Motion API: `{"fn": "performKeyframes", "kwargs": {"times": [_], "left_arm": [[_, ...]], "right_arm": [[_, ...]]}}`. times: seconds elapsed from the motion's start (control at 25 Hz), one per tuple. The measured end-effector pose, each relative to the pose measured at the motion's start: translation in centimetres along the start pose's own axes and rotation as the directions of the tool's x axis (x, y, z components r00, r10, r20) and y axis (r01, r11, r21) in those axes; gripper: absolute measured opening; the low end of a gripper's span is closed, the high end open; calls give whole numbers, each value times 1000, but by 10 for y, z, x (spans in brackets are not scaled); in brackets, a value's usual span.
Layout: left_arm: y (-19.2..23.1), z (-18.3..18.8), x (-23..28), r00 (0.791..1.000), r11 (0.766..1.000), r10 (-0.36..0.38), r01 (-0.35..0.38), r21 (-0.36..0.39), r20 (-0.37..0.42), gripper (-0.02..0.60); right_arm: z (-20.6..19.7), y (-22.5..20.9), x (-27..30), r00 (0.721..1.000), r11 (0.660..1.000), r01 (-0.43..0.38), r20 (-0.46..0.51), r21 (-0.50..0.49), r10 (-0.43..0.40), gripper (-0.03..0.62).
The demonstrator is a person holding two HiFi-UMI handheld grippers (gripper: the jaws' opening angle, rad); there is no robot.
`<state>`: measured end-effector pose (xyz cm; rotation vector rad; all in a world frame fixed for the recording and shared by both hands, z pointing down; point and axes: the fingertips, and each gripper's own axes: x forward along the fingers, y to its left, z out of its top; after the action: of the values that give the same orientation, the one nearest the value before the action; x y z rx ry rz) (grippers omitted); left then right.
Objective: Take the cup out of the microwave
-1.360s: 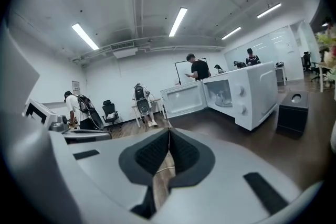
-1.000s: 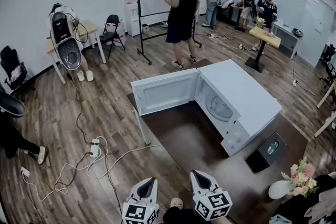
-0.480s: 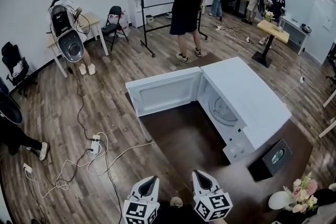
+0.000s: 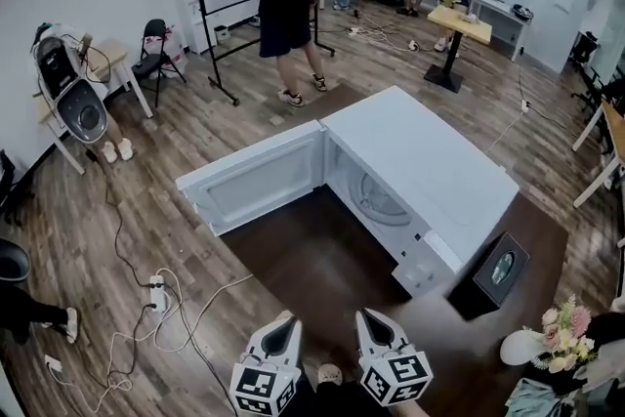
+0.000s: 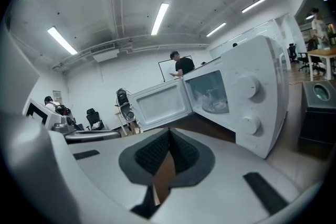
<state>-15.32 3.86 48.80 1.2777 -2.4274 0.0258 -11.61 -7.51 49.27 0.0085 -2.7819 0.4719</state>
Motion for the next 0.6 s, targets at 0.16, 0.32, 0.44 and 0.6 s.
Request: {"fn": "performKeyframes", "kwargs": {"times": [0.16,0.32,0.44,0.6], "left_arm": [[12,14,42,994,993,-103,104,46,-23,8],[21,32,89,977,974,-211,214,79,-41,8],[26,44,116,946,942,-316,321,101,-70,8],[34,59,147,898,893,-426,437,112,-107,8]], "right_arm": [[6,-20,22,996,996,83,19,35,-83,-8],[14,-45,43,981,980,186,40,67,-188,-8],[21,-54,54,956,955,279,60,101,-286,-8],[34,-64,66,907,905,402,73,138,-414,-8]]}}
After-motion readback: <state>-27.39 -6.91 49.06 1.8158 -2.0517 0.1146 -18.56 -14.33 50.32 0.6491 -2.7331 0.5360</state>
